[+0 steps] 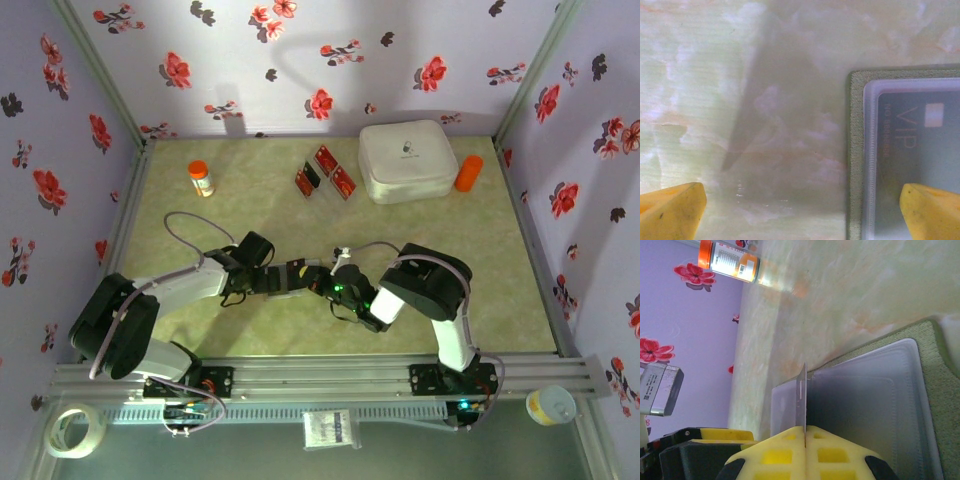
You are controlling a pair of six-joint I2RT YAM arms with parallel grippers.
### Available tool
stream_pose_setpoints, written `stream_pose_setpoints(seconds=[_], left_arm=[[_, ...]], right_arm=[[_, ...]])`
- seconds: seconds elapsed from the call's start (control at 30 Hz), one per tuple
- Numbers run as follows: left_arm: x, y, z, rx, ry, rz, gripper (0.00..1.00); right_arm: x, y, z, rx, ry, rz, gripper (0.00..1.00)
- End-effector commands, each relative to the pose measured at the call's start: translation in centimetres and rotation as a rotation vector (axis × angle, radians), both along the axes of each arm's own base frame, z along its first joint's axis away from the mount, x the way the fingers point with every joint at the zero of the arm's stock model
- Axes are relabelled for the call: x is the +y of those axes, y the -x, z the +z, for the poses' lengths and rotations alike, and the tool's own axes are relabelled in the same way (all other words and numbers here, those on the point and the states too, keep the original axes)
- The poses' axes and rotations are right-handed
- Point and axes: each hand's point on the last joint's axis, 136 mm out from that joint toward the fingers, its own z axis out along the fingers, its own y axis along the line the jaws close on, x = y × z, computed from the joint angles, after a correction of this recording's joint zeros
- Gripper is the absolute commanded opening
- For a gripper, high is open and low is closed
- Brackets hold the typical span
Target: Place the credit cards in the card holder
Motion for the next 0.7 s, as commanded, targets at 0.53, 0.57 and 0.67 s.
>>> stream_pose_setpoints(seconds=[0.53, 0.57, 0.67], left_arm=[[1.00, 0.95, -0.17, 0.016, -0.043, 0.001, 1.00], [1.01, 0.95, -0.17, 0.016, -0.043, 0.002, 1.00], [0.98, 0.94, -0.20, 0.016, -0.043, 0.002, 1.00]], right_arm=[[-1.39, 2.63, -5.14, 0.128, 0.219, 0.071, 0.00], [-1.36, 2.64, -5.17, 0.129, 0.219, 0.072, 0.00], [-1.30, 2.59, -5.26, 0.133, 0.219, 0.072, 0.00]])
